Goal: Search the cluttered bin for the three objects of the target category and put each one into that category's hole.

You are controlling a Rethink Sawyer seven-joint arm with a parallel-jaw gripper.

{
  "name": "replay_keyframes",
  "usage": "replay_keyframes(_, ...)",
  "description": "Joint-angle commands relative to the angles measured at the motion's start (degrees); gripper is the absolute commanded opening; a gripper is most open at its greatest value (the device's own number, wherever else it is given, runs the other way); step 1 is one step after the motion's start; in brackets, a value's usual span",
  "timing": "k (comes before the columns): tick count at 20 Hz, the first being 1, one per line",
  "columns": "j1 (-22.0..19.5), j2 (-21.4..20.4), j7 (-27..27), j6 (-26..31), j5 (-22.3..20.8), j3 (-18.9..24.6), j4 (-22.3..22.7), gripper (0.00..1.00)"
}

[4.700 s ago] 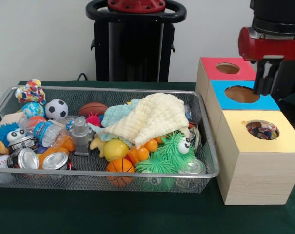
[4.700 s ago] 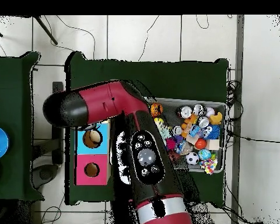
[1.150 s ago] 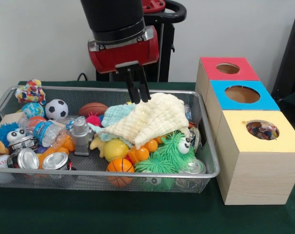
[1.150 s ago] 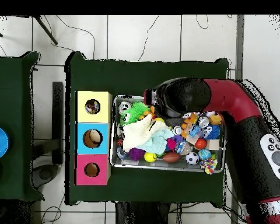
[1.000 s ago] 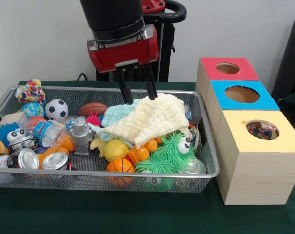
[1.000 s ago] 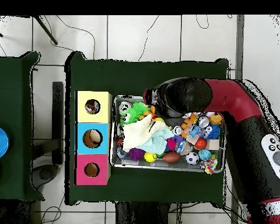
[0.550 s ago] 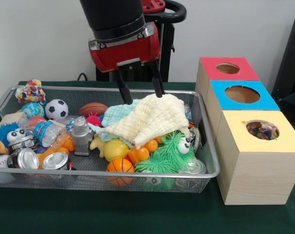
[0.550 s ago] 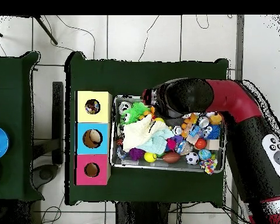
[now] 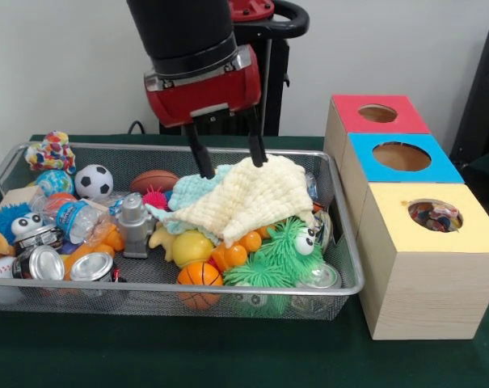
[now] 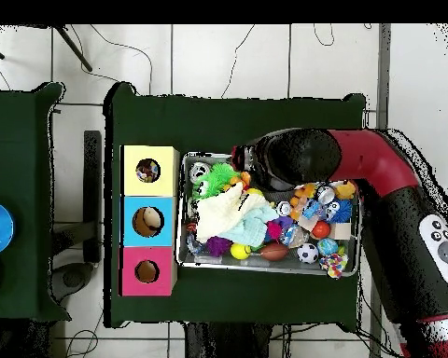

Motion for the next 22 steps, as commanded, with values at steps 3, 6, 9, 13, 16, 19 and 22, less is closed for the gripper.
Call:
replay_keyframes(3, 2.2, -7.0, -24.6, 9.6, -15.5, -5.3, -2.8, 1.00)
replay_keyframes(6, 3.4, -10.1, -25.0, 8.8, -20.7, -7.0, -2.7, 1.00)
replay_keyframes(9, 5.3, -11.9, -23.1, 8.0, -25.3, -9.0, -2.6, 1.00)
replay_keyframes(13, 6.0, -12.7, -18.6, 3.1, -28.8, -10.8, -1.3, 1.00)
replay_keyframes(16, 4.0, -12.0, -18.0, -0.1, -26.7, -10.1, 1.0, 1.00)
replay_keyframes(19, 2.9, -8.6, -18.4, 1.9, -23.3, -9.6, 1.5, 1.00)
replay_keyframes(22, 3.6, -5.0, -19.2, 4.0, -23.7, -10.4, 0.0, 1.00)
